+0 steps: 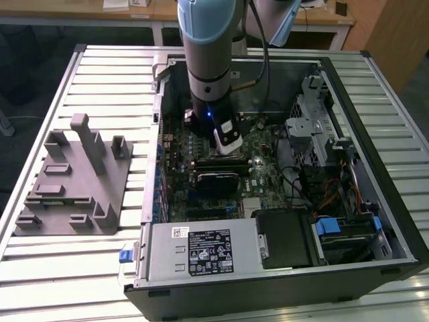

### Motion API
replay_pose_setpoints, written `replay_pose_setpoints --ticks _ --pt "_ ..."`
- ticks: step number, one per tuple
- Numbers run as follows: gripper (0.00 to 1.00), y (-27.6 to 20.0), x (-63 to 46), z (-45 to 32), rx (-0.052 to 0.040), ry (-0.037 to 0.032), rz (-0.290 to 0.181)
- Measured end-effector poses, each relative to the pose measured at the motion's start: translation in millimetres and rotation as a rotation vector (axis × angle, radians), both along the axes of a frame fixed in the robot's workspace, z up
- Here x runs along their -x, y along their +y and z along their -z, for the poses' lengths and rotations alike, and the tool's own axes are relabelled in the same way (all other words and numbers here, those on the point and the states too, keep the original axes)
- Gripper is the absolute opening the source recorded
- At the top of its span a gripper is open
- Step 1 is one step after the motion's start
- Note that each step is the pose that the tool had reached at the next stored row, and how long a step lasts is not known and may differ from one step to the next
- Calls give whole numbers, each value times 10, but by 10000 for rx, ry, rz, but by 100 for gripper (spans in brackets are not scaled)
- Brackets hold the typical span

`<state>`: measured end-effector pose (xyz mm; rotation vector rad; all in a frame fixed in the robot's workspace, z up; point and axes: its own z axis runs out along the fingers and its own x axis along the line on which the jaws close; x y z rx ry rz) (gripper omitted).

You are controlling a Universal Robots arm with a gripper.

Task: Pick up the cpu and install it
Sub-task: 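Install the second cpu locking lever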

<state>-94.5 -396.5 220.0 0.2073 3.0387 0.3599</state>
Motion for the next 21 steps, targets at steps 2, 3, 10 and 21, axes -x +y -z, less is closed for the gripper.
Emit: replay_pose_setpoints --ticks 2,3,10,21 --pt "11 68 -16 0 36 1 1" --pt "11 96 -30 2 53 0 0" --pt "11 223 -168 18 227 1 -1" --pt "11 304 -352 57 1000 162 -5"
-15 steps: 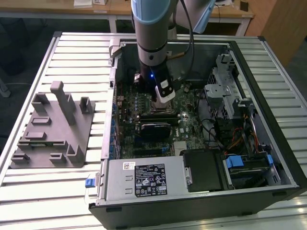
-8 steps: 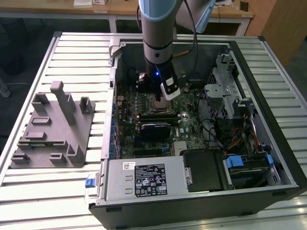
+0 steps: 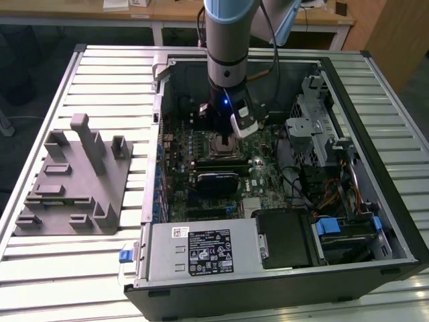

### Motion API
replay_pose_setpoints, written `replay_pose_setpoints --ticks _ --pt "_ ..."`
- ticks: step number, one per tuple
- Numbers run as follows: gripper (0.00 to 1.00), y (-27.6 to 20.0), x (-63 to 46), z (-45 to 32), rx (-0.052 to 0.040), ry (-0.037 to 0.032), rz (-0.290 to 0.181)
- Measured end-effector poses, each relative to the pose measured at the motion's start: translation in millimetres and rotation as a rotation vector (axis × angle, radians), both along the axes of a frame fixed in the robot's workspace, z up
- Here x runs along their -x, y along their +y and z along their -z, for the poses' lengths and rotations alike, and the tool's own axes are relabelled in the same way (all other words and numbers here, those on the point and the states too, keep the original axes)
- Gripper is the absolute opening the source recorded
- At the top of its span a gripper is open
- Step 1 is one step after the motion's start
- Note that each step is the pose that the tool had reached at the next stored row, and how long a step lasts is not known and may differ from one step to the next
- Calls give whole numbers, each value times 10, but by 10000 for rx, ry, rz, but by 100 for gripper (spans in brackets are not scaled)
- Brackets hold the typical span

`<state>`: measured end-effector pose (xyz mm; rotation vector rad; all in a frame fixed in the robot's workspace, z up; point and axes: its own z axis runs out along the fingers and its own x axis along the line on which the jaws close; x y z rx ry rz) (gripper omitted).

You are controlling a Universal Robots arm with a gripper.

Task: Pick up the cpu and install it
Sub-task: 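Install the second cpu locking lever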

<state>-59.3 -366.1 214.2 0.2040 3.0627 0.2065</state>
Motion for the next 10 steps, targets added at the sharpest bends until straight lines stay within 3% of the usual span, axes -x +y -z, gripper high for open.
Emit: replay_pose_setpoints --ticks 3,10 --pt "11 51 -5 2 1 37 -4" --pt "11 53 -11 2 1 54 -7"
